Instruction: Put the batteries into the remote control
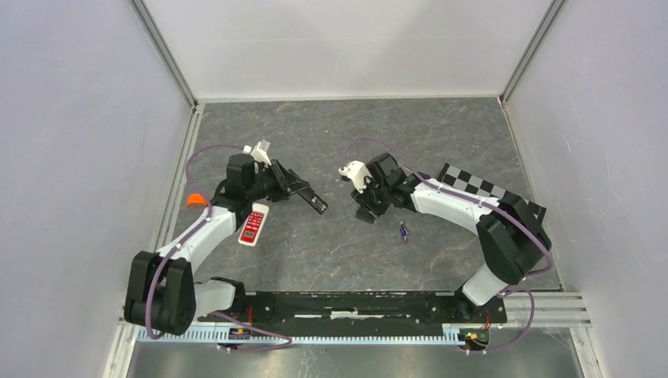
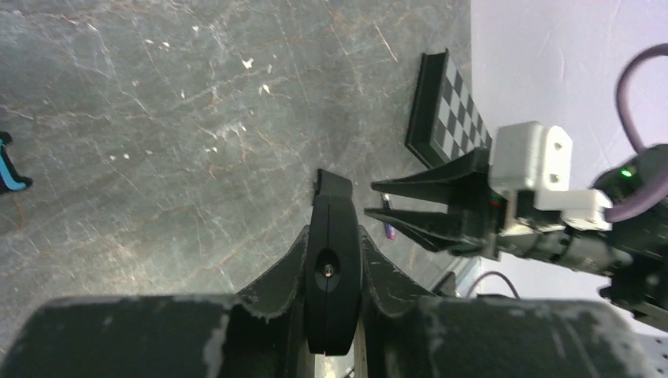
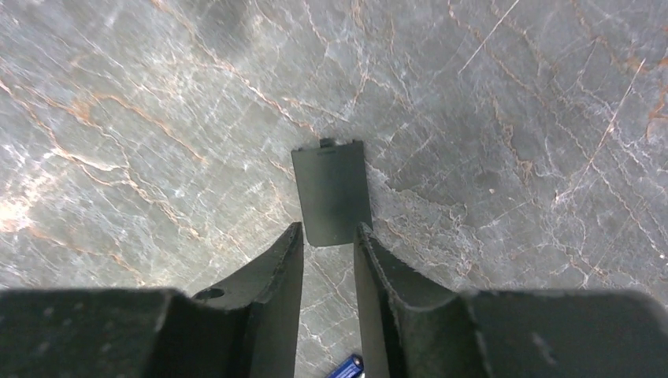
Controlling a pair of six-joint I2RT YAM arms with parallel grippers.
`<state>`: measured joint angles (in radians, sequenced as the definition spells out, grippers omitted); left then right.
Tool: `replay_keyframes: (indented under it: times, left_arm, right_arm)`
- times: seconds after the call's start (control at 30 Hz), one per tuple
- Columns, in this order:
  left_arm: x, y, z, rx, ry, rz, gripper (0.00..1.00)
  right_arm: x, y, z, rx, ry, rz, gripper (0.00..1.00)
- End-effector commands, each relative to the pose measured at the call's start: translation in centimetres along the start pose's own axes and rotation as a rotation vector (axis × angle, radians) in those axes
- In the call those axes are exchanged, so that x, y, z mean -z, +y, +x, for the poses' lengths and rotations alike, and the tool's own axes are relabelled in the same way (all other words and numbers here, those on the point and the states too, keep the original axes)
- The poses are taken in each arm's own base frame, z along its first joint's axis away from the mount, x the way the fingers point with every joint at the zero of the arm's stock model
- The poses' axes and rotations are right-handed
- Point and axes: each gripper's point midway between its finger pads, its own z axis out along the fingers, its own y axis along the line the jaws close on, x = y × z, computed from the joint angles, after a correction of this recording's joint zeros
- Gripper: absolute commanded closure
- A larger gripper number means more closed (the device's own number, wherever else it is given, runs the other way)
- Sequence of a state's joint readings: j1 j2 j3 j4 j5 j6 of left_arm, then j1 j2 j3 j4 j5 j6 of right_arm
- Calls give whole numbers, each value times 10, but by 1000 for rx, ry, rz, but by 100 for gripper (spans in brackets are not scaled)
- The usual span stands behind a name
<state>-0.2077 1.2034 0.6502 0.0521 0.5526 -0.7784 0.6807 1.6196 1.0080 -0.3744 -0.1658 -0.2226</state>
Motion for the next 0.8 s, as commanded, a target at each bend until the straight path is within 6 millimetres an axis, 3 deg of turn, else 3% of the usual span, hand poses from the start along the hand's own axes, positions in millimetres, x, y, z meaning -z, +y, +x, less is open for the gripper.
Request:
replay_keyframes:
  times: [0.0, 0.13, 0.37, 0.5, 0.77]
  left_arm:
    - [-14, -2, -23, -98, -127, 28, 98]
    - [-17, 3, -19, -108, -127, 28, 98]
    - [-17, 7, -14, -108, -114, 21, 98]
    - [-17, 8, -12, -108, -110, 22, 98]
    - [-18, 7, -11, -115, -102, 32, 98]
  right_arm:
    - [2, 4, -16, -42, -82, -6, 60]
    - [-8, 3, 1, 17, 14, -11, 41]
    - [-22, -1, 14, 57, 155, -5, 33]
    - [-30, -6, 17, 64, 188, 23, 36]
    - [-45, 0, 37, 38, 283, -20, 59]
